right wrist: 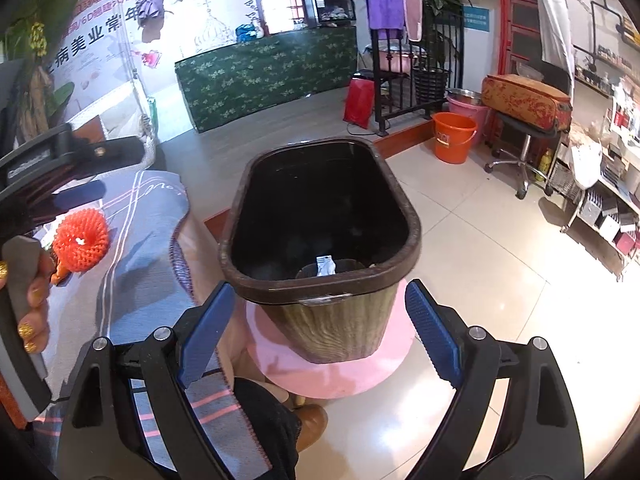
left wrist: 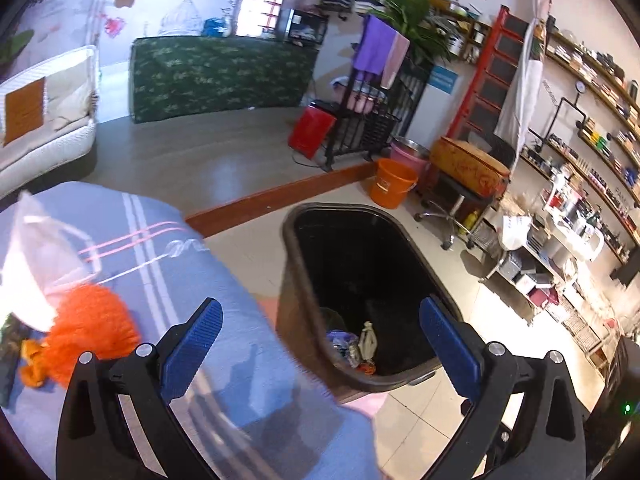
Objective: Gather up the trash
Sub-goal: 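Move both tools back over the remaining trash on the bed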
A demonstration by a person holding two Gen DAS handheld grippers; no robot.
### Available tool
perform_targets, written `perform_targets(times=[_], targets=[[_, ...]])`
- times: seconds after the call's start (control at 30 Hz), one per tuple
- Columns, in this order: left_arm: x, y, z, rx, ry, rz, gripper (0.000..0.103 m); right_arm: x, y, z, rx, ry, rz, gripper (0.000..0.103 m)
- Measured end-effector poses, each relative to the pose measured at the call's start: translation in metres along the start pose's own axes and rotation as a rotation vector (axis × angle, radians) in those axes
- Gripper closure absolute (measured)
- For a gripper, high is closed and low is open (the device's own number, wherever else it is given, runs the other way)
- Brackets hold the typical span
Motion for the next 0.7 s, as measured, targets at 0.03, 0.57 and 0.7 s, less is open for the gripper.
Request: perform_targets(times=[0.03,0.57,0.7], targets=[[-0.003,0.001,0.003,-0.003,-0.005,-0.002,0.006,0.000,0.000,0.003,-0.007,-0.002,0.000,0.017],[-0.055,0.034,0.057,0.051,-0.158,-0.011,0.006,-0.001,-0.004,0.060,-0.080,-0.080,0.014,0.016],[-0.066,0.042,0.072,0.021,-0.157,-0.014,0.006,-0.003,-0.005,0.074,-0.095,-0.100,0.014,0.016]])
Point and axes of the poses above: each gripper's, at about its wrist camera, not at the fingertips, and x roughly the way its jaws point, z to its left, y to its underside, the point moved 3 cm from there along x, roughly the way its jaws point, and after that the axes turned 4 degrees about -y, right-handed, at the moved point
